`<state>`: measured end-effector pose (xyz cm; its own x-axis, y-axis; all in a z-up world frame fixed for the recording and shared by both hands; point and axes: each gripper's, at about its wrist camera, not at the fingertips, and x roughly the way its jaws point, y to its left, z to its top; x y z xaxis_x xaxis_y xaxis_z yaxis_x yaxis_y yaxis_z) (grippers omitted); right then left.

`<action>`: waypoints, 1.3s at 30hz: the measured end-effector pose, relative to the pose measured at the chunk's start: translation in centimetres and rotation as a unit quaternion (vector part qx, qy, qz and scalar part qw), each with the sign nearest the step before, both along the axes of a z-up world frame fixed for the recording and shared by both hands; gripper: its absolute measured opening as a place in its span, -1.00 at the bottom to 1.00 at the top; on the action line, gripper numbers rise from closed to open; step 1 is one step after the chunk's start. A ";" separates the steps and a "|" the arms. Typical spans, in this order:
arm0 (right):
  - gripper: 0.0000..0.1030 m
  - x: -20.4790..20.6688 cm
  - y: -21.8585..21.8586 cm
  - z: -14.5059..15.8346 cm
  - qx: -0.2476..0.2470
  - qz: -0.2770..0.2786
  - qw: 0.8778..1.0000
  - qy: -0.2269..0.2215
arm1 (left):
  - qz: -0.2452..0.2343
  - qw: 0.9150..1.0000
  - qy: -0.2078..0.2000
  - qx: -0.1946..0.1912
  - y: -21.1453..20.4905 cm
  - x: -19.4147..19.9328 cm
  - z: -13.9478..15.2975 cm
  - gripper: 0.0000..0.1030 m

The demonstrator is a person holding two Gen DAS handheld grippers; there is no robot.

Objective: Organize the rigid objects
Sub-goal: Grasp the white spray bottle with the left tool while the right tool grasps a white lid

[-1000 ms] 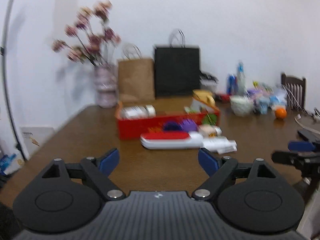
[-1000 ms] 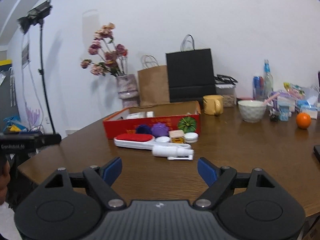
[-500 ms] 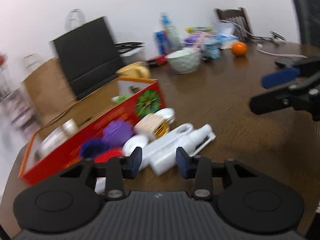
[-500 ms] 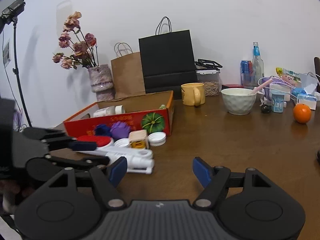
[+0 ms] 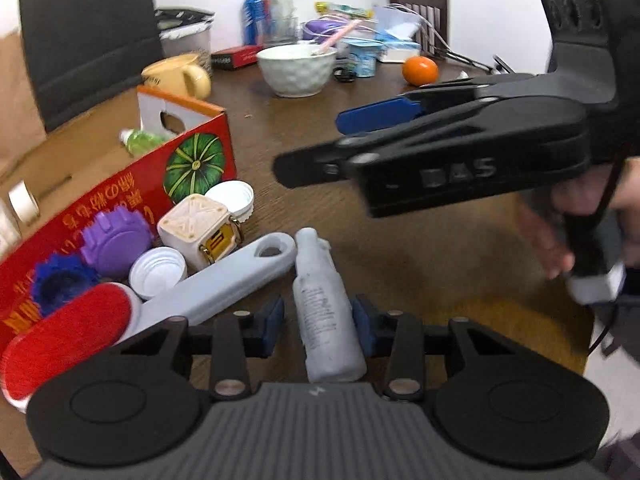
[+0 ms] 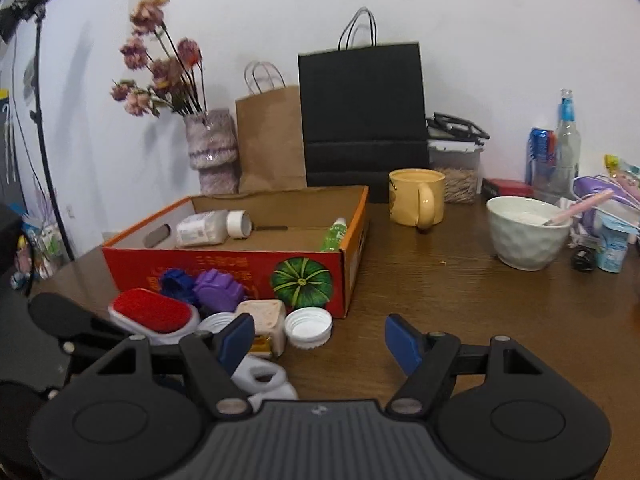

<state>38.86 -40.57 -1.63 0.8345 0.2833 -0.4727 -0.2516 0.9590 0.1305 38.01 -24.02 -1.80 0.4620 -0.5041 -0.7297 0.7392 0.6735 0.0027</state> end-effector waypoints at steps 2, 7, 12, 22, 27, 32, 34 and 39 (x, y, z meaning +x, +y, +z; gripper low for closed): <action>0.30 1.5 -0.1 -0.5 0.005 0.001 1.000 0.018 | 0.007 1.000 0.004 -0.019 -0.1 0.3 -0.3 -0.38; 0.12 3.9 0.4 -2.1 0.007 0.016 0.998 0.062 | 0.034 0.997 -0.011 -0.067 1.8 -1.0 -0.1 -0.45; -0.15 5.7 0.8 -3.1 0.029 0.004 0.996 0.087 | 0.104 0.988 -0.042 -0.110 5.9 -3.7 0.8 -0.45; -0.89 6.4 2.1 -3.8 0.013 -0.029 0.995 0.091 | 0.302 0.935 -0.123 -0.138 13.2 -8.8 3.3 -0.45; -0.90 2.1 0.6 -1.8 0.014 -0.079 0.996 0.051 | 0.324 0.923 -0.157 -0.134 15.5 -12.2 5.1 -0.45; -0.90 -7.0 1.5 0.9 0.007 -0.084 0.996 -0.014 | 0.335 0.912 -0.188 -0.143 15.9 -15.7 6.3 -0.45; -0.90 -10.6 2.4 1.2 0.014 -0.074 0.997 -0.028 | 0.346 0.905 -0.201 -0.148 16.1 -17.4 6.5 -0.45; -0.90 -16.9 3.6 1.5 0.041 -0.055 0.996 -0.049 | 0.344 0.901 -0.218 -0.148 15.7 -21.0 6.7 -0.45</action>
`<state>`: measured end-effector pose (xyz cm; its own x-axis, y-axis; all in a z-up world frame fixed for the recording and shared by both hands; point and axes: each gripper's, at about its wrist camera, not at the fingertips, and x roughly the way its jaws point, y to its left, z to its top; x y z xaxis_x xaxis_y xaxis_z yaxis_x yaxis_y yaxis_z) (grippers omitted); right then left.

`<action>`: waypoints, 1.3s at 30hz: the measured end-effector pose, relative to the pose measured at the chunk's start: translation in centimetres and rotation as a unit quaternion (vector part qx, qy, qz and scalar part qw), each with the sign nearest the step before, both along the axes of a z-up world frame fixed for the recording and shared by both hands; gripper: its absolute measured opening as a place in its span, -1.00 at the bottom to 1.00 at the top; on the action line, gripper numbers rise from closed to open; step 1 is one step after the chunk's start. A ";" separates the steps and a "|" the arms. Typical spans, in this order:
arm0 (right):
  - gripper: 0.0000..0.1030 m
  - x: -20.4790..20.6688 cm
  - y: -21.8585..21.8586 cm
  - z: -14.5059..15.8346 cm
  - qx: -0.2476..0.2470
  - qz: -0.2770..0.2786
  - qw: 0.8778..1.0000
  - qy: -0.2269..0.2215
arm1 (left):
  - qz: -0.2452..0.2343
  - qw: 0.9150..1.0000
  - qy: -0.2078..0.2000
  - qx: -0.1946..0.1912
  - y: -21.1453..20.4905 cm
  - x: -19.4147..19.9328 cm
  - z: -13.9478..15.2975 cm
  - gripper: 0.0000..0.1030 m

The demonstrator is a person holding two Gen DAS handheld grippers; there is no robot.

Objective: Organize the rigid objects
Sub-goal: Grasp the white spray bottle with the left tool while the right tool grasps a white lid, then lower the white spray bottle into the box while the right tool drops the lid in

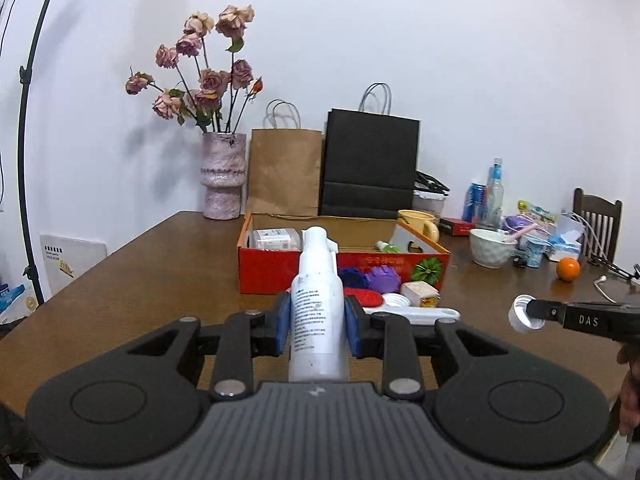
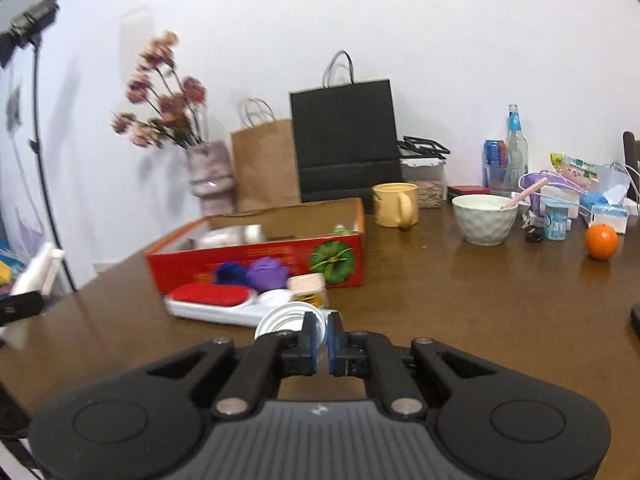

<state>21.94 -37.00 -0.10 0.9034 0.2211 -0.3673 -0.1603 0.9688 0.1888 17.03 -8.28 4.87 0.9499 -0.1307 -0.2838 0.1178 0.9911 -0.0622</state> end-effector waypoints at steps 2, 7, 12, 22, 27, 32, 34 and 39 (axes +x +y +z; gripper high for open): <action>-0.90 -1.6 0.4 0.4 -0.004 0.009 1.000 -0.011 | -0.002 1.000 -0.005 0.005 -0.2 -1.2 0.1 -0.45; -0.90 -4.0 1.3 1.2 -0.014 0.028 0.999 -0.023 | -0.003 1.000 -0.013 0.000 -0.4 -2.7 0.5 -0.45; -0.90 -4.0 1.3 1.1 -0.011 0.029 0.999 -0.022 | -0.001 1.000 -0.015 0.001 -0.5 -2.4 0.5 -0.45; -0.90 1.0 1.5 2.2 -0.010 0.040 0.999 -0.026 | 0.002 1.000 -0.004 -0.002 0.5 3.1 0.7 -0.45; -0.90 5.4 1.7 4.0 -0.016 0.049 0.998 -0.033 | -0.006 1.000 0.004 -0.007 1.3 7.9 1.7 -0.45; -0.90 11.1 1.7 6.0 -0.020 0.068 0.997 -0.022 | -0.020 0.999 0.024 0.001 1.8 14.1 3.3 -0.45; -0.90 14.0 1.6 6.7 -0.024 0.076 0.997 -0.012 | -0.030 0.999 0.037 0.004 2.1 17.1 4.2 -0.45; -0.90 21.7 1.0 7.0 -0.027 0.093 0.994 0.043 | -0.054 0.994 0.095 0.014 2.4 24.6 5.3 -0.45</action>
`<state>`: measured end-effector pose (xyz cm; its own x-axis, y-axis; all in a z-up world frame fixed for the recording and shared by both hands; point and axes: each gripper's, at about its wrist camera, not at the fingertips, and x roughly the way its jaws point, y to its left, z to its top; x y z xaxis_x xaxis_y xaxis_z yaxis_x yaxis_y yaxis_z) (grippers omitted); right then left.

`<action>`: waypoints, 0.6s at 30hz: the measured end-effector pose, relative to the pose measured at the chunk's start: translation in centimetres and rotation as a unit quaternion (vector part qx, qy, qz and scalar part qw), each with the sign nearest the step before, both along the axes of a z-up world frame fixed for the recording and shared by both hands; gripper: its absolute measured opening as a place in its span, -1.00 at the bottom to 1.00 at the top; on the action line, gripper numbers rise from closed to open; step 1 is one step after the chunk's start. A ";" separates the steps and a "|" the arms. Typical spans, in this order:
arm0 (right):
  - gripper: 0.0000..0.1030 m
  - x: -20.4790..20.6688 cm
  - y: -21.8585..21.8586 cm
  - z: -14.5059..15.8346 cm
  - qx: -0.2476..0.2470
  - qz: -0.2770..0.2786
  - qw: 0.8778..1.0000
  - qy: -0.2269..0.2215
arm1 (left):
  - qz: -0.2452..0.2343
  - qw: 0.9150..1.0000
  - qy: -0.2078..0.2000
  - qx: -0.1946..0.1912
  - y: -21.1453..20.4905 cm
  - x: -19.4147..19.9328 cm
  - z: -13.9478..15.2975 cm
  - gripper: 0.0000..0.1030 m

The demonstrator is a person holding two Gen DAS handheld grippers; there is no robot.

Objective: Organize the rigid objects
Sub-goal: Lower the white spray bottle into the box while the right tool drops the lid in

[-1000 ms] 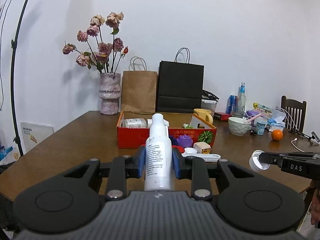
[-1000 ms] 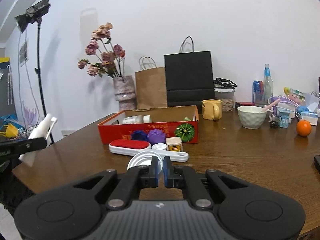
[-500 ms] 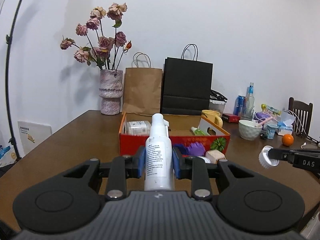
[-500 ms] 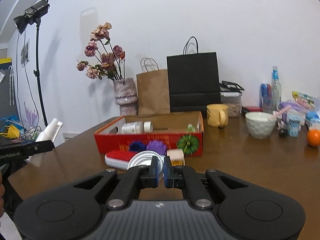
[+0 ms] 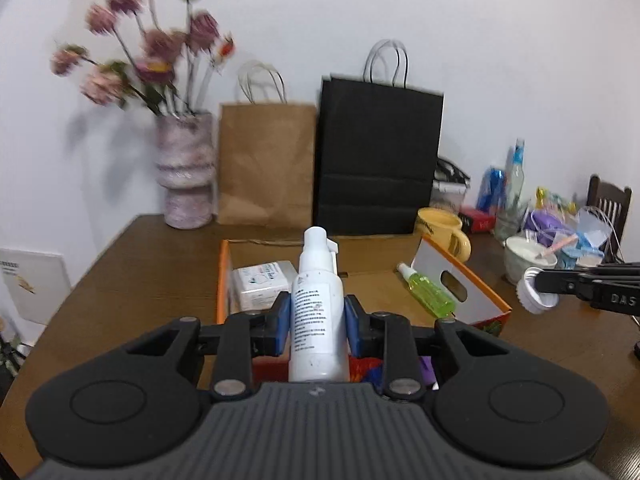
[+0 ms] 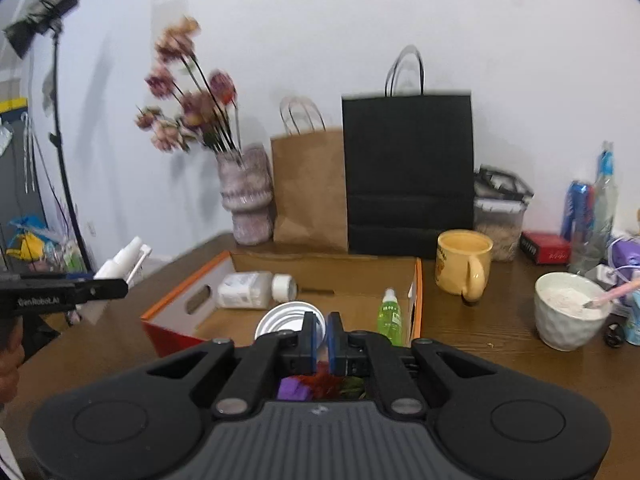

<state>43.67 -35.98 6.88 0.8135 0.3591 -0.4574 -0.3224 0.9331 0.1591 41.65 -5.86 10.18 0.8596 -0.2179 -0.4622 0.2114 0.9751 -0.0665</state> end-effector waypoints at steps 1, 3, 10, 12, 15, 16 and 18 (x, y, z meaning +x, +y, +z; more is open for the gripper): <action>-0.90 1.4 0.1 -0.1 -0.008 0.002 1.000 0.010 | -0.007 1.000 0.015 0.006 0.0 1.6 0.0 -0.45; -0.90 4.2 0.4 -0.4 -0.034 0.003 0.999 0.029 | -0.024 0.998 0.046 0.019 -0.3 4.6 -0.4 -0.45; -0.90 10.9 1.8 -3.7 -0.113 0.005 0.987 0.111 | -0.051 0.986 0.140 0.077 -0.8 12.3 -4.3 -0.45; -0.90 12.0 2.0 -4.7 -0.129 0.007 0.982 0.136 | -0.053 0.982 0.153 0.093 -1.0 13.2 -5.3 -0.44; -0.90 12.9 2.7 -5.9 -0.155 0.011 0.975 0.160 | -0.048 0.978 0.173 0.108 -0.8 14.0 -6.6 -0.43; -0.88 13.1 2.9 -6.3 -0.162 0.011 0.973 0.165 | -0.045 0.976 0.179 0.112 -0.7 14.2 -6.9 -0.43; -0.81 13.6 3.2 -6.9 -0.177 0.011 0.969 0.175 | -0.045 0.975 0.189 0.109 -0.3 14.6 -7.4 -0.39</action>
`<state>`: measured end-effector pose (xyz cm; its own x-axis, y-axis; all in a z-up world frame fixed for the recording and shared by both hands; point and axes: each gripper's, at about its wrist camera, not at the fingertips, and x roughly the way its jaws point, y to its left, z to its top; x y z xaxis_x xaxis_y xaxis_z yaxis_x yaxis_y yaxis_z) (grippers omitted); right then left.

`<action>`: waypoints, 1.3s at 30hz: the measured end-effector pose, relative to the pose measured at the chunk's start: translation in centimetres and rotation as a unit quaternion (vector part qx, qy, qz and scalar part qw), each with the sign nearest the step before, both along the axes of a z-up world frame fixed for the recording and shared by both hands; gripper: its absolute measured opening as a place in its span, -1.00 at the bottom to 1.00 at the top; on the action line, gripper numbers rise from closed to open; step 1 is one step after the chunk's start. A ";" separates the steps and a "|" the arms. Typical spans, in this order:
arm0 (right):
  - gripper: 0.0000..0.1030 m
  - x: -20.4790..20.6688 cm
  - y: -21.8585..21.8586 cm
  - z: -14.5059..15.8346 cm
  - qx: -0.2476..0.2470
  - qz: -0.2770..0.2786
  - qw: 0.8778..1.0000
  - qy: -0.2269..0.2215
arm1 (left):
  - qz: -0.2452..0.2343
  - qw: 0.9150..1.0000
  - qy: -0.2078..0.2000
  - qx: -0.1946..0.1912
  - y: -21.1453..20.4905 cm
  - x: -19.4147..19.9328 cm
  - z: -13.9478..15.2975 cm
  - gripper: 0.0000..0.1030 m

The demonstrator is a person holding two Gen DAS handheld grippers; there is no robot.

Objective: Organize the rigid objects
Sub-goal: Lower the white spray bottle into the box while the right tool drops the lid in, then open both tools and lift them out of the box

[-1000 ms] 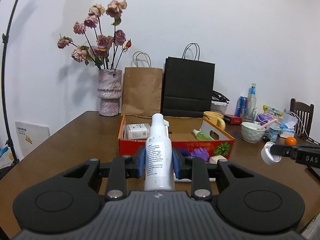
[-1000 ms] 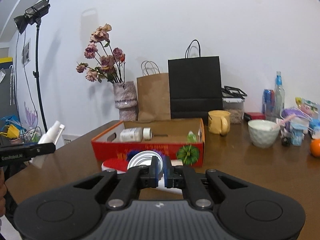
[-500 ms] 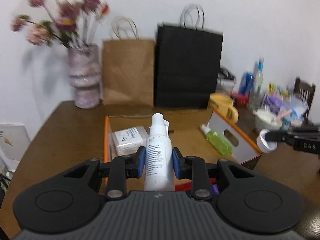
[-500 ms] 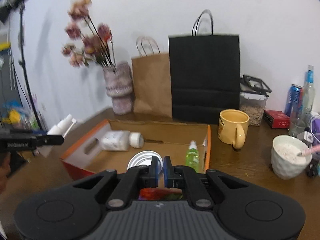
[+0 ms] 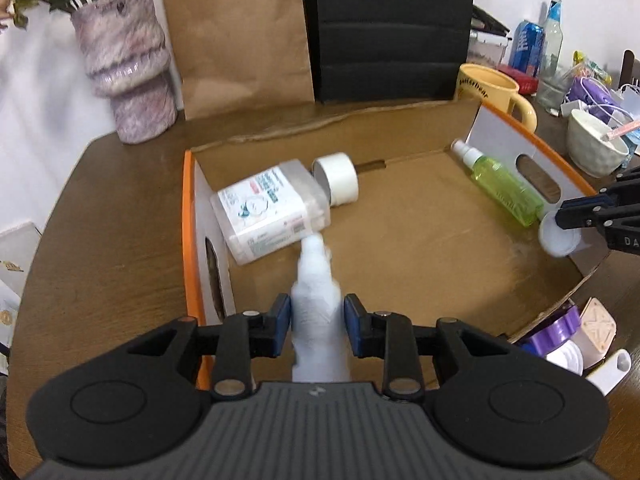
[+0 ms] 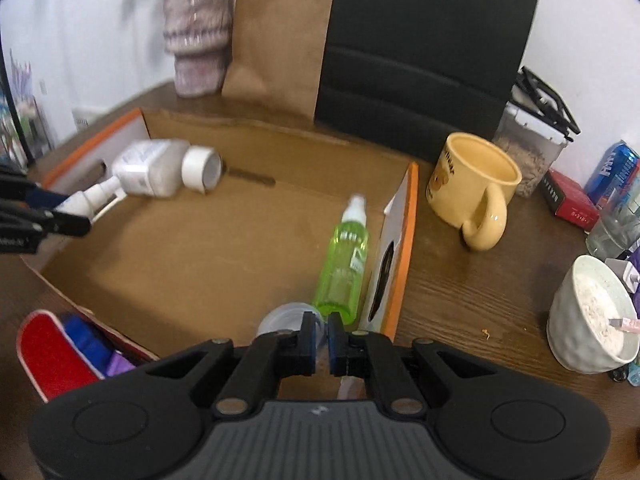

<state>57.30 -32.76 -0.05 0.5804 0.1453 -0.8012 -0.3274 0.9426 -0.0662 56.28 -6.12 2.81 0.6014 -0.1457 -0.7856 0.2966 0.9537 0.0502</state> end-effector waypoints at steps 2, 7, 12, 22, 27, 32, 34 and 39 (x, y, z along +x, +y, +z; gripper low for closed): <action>-0.78 0.2 0.2 -0.3 0.003 0.001 1.000 0.003 | 0.008 1.000 0.006 -0.004 0.4 0.2 0.0 -0.34; -0.54 -0.4 0.3 0.9 0.012 0.000 1.000 -0.009 | 0.021 1.000 -0.006 -0.013 1.1 -0.9 1.6 -0.12; -0.45 -2.7 0.1 3.7 0.020 0.001 0.999 -0.035 | 0.028 0.999 -0.024 -0.014 1.5 -3.3 4.1 -0.03; 0.03 -10.6 -0.9 7.5 0.054 0.010 0.994 -0.098 | 0.034 0.997 -0.071 -0.021 1.1 -10.8 7.4 0.21; 0.04 -15.7 -1.6 8.0 0.078 0.007 0.985 -0.152 | 0.042 0.990 -0.133 -0.028 0.7 -16.5 8.3 0.27; 0.15 -22.1 -1.8 7.8 0.099 0.005 0.970 -0.221 | 0.048 0.976 -0.206 -0.047 0.5 -22.8 8.9 0.35; 0.16 -24.3 -1.9 7.5 0.112 0.002 0.964 -0.240 | 0.051 0.970 -0.230 -0.059 0.5 -25.5 8.7 0.36; 0.25 -29.7 -2.4 6.8 0.145 -0.011 0.952 -0.270 | 0.061 0.955 -0.278 -0.082 0.7 -31.4 8.1 0.41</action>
